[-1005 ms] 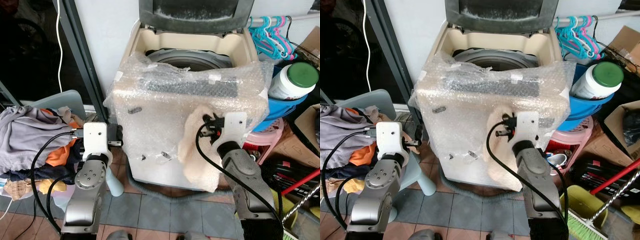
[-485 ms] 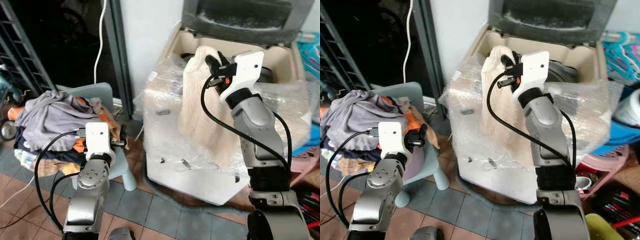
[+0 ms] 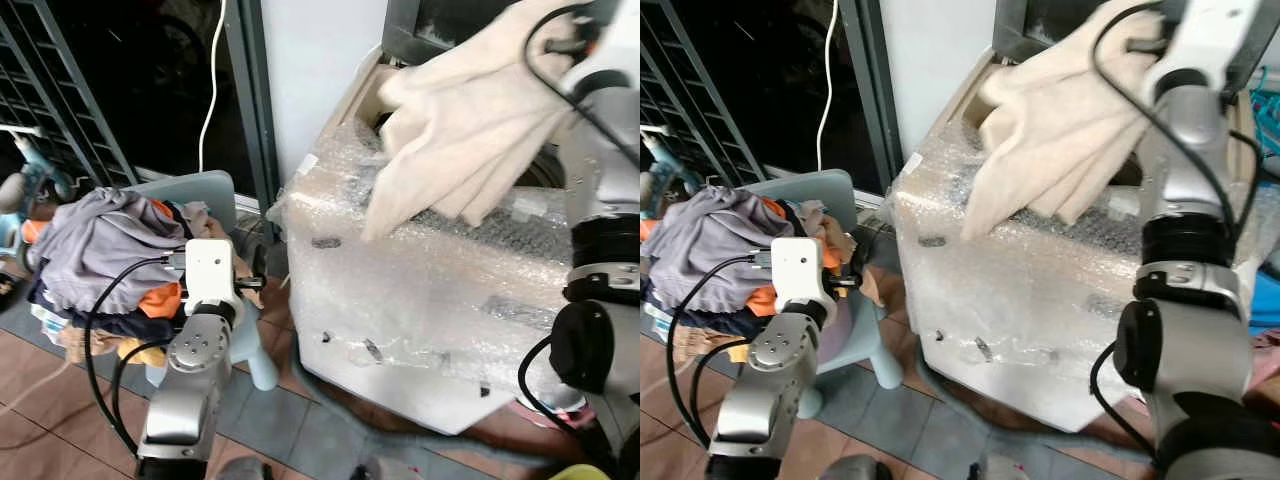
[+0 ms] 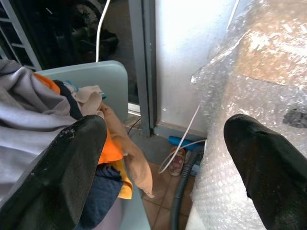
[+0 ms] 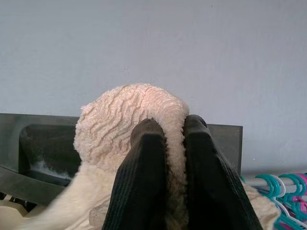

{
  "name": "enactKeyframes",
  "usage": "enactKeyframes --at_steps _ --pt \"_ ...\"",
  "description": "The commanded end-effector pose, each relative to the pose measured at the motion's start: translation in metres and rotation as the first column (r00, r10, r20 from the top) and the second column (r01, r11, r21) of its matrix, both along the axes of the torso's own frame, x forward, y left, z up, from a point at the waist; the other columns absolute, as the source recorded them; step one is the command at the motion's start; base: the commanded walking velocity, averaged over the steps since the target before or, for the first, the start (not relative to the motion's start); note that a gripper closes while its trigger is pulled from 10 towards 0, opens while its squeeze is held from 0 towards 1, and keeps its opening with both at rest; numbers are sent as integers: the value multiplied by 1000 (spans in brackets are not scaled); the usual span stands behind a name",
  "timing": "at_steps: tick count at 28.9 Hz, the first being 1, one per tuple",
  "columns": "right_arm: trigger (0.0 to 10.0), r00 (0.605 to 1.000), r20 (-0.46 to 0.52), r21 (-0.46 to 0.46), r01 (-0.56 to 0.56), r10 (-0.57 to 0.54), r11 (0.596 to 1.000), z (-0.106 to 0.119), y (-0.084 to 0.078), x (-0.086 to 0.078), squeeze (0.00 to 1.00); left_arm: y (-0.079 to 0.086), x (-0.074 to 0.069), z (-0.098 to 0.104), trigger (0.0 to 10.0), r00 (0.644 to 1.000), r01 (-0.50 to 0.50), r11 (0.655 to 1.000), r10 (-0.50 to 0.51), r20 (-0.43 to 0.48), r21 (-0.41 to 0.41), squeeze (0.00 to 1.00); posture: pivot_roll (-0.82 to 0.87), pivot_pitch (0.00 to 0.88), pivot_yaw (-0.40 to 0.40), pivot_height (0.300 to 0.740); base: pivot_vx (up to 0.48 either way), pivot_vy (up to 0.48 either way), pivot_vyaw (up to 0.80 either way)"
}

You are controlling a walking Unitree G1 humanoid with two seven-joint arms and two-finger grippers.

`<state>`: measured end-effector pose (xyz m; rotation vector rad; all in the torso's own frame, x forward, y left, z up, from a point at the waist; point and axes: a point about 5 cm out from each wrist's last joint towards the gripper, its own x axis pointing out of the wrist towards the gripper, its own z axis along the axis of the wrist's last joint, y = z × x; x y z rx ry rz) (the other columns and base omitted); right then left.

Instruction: Clothes washing

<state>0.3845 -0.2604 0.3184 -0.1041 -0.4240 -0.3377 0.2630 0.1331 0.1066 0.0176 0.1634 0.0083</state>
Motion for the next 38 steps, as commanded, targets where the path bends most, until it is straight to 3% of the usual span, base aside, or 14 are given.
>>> enactKeyframes --at_steps 1,2,3,4,5,6,7,9,11,22,24,30,32,38 --pt "10000 997 -38 -6 -61 61 998 -12 15 6 0 4 -2 0 10000 1000 -19 1000 19 -6 15 0 -42 0 -3 740 0 0 0" --pt "10000 995 -59 2 -87 87 996 -18 17 6 0 4 -2 0 10000 1000 -20 1000 20 -6 15 0 -42 0 -3 740 0 0 0" --pt "10000 989 -88 15 -122 123 992 -29 23 7 620 3 -2 -1 10000 1000 -20 1000 20 -9 15 0 -42 0 -2 740 0 0 0" --pt "10000 984 -105 23 -142 144 990 -35 26 7 620 3 -2 -1 10000 1000 -20 1000 20 -11 15 0 -42 0 -1 740 0 0 0" --pt "10000 973 -132 40 -184 188 982 -45 33 7 1000 2 -2 -1 10000 1000 -18 1000 18 -11 16 0 -43 0 0 740 0 0 0" --pt "10000 973 -132 40 -184 188 982 -45 33 7 1000 2 -2 -1 10000 1000 -18 1000 18 -11 16 0 -43 0 0 740 0 0 0" --pt "10000 947 -174 64 -264 271 962 -63 46 7 1000 2 -2 0 10000 1000 -13 1000 13 -10 20 0 -46 0 2 740 0 0 0" --pt "10000 926 -167 91 -327 338 941 -70 56 5 1000 1 -3 0 10000 1000 -11 1000 11 -9 21 0 -46 0 2 740 0 0 0" --pt "10000 922 -168 56 -344 348 937 -77 61 0 1000 2 -2 -1 10000 1000 -17 999 18 -9 34 0 -48 0 1 740 0 0 0" --pt "10000 940 -146 -130 -326 307 936 -105 62 -48 1000 3 -4 0 10000 1000 -13 999 13 -2 49 0 -54 0 -2 740 0 0 0" --pt "10000 941 -128 -157 -331 313 931 -108 65 -57 1000 1 -4 1 10000 1000 3 999 -3 7 53 0 -58 0 0 740 0 0 0" --pt "10000 940 -213 -180 -305 266 935 -140 80 -90 1000 -5 -4 1 10000 998 67 997 -68 17 29 0 -65 0 3 740 0 0 0" --pt "10000 941 -231 -262 -305 247 916 -149 88 -102 1000 -8 -4 2 10000 996 86 996 -86 26 27 0 -62 0 3 740 0 0 -750" --pt "10000 927 -291 -194 -301 238 934 -167 89 -114 1000 -8 -5 3 10000 995 94 995 -96 33 35 0 -61 0 3 740 0 0 -750"
